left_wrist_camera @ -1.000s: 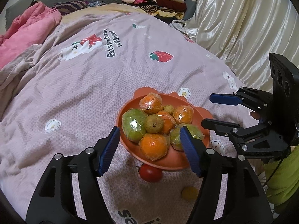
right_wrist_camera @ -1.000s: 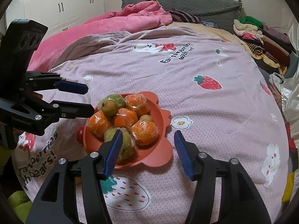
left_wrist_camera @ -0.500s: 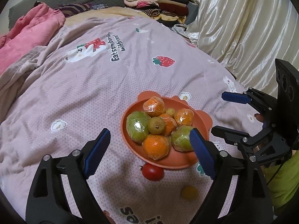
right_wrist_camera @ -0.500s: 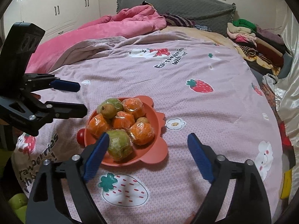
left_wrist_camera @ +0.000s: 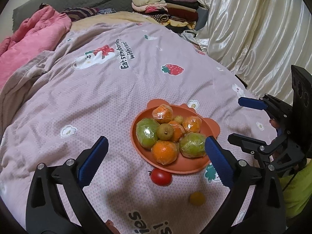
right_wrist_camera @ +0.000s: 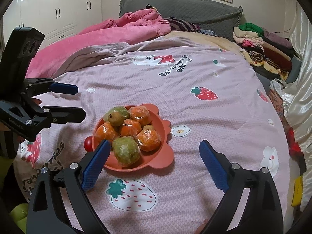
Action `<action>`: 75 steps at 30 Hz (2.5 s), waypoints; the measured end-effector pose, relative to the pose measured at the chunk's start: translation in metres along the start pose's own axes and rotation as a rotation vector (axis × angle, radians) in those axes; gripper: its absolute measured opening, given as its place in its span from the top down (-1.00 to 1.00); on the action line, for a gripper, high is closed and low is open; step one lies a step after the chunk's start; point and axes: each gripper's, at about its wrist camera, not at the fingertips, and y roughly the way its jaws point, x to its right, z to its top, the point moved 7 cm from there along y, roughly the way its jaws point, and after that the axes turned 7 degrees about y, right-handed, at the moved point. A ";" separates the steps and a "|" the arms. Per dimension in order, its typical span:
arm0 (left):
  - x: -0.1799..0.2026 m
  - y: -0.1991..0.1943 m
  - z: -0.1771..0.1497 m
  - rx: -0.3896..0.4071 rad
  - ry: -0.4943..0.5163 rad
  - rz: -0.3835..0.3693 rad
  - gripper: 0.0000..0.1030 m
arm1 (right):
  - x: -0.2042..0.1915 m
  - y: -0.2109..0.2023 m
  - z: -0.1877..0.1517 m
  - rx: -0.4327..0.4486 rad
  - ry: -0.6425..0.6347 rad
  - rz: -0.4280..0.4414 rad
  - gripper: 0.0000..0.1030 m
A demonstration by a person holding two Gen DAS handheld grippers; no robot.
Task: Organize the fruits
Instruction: 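Move both open tools toward the red tomato and small yellow fruit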
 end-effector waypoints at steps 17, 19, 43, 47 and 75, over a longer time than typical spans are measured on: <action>0.002 -0.021 -0.006 0.036 -0.001 0.018 -0.81 | -0.013 -0.027 -0.002 0.043 0.001 0.007 -0.89; 0.002 -0.023 -0.007 0.038 -0.001 0.020 -0.81 | -0.015 -0.031 -0.003 0.049 -0.001 0.006 -0.89; 0.010 -0.039 -0.039 0.034 0.005 0.040 -0.81 | -0.045 -0.050 -0.032 0.034 -0.012 0.042 -0.90; 0.011 -0.039 -0.045 0.024 0.011 0.042 -0.81 | -0.050 -0.047 -0.042 0.015 -0.007 0.054 -0.90; 0.008 -0.010 -0.082 -0.065 -0.001 0.039 -0.81 | -0.083 -0.005 -0.095 -0.100 -0.032 0.082 -0.88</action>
